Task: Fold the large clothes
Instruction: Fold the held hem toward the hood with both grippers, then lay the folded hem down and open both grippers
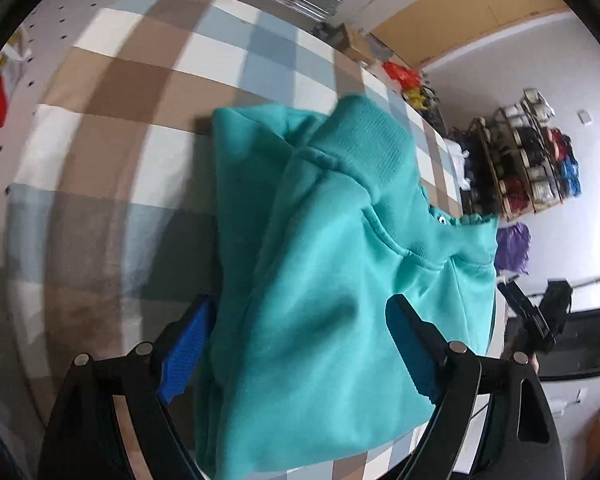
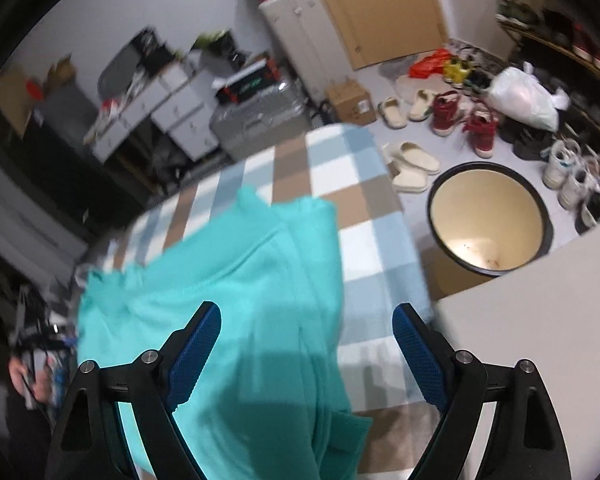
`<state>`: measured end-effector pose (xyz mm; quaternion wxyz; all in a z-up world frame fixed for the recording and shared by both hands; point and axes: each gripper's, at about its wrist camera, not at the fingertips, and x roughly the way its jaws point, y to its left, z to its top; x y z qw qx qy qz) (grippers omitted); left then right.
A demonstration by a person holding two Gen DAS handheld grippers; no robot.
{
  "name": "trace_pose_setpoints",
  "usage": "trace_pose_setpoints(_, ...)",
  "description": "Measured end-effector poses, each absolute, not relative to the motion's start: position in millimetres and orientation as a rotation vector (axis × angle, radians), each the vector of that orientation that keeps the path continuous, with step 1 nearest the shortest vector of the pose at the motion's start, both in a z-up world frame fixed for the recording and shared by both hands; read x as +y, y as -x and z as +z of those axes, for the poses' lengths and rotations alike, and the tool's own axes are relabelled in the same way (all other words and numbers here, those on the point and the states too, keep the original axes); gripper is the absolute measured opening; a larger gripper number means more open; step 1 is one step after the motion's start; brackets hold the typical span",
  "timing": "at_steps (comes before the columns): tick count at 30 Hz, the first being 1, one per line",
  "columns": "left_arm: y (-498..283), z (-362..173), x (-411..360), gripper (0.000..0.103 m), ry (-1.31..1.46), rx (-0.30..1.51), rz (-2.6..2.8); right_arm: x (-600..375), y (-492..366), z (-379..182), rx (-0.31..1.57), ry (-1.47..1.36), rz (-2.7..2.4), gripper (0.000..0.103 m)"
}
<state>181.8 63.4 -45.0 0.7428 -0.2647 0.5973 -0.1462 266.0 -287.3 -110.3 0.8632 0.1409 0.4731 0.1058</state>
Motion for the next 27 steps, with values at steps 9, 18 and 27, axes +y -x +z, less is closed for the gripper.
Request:
trace_pose_setpoints(9,-180,-28,34,0.015,0.399,1.223,-0.393,-245,-291,-135,1.036,-0.131,0.248,0.026)
trace_pose_setpoints(18,-163,42,22,0.014,0.295,1.006,-0.450,-234,-250,-68,0.769,-0.026,0.259,0.018)
trace_pose_setpoints(27,-218,-50,46,0.014,0.502,1.196,-0.288,-259,-321,-121,0.914,-0.176,0.034,0.018)
